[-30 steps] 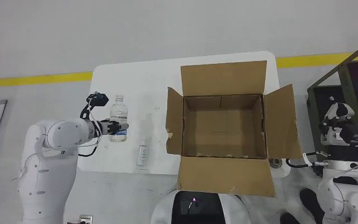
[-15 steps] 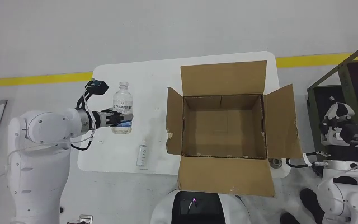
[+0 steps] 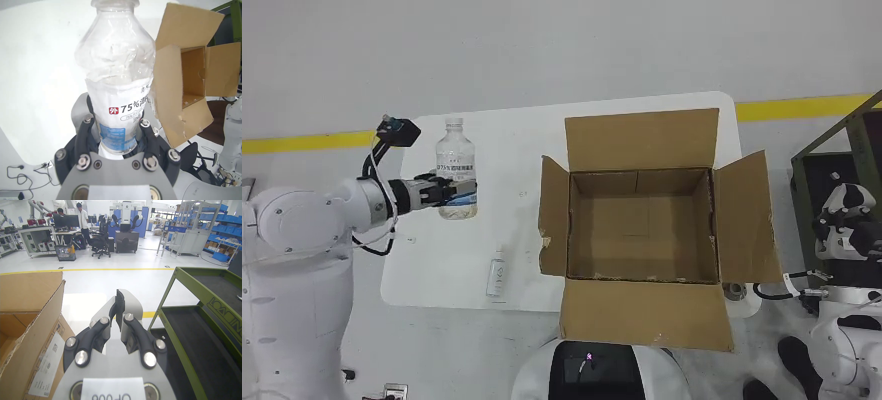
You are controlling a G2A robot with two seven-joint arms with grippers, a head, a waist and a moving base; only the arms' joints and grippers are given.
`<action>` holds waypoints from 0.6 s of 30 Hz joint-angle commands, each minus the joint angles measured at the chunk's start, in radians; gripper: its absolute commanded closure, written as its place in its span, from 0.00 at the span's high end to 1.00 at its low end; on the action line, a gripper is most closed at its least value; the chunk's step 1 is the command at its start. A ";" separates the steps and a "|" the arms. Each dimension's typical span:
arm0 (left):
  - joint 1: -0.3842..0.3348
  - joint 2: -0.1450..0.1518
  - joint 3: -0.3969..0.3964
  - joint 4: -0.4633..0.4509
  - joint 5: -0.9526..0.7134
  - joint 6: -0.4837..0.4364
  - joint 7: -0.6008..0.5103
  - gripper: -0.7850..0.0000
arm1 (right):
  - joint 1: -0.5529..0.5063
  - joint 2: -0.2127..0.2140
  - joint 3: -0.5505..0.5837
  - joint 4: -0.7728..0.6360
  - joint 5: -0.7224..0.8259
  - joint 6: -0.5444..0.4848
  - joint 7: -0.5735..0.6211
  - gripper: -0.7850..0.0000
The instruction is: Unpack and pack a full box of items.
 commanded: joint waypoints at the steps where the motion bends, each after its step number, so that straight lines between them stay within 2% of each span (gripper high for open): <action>1: -0.032 0.001 0.016 0.001 -0.057 -0.001 -0.002 0.00 | 0.000 0.000 0.000 0.000 0.000 0.000 0.000 0.00; 6: -0.109 -0.002 0.088 0.015 -0.211 -0.014 0.013 0.00 | 0.000 0.000 0.000 0.000 0.000 0.000 0.000 0.00; 15: -0.240 -0.018 0.291 0.069 -0.414 -0.069 0.035 0.00 | 0.000 0.000 0.000 0.000 0.000 0.000 0.000 0.00; 18: -0.249 -0.019 0.304 0.076 -0.420 -0.080 0.029 0.00 | 0.000 0.000 0.000 0.000 0.000 0.000 0.000 0.00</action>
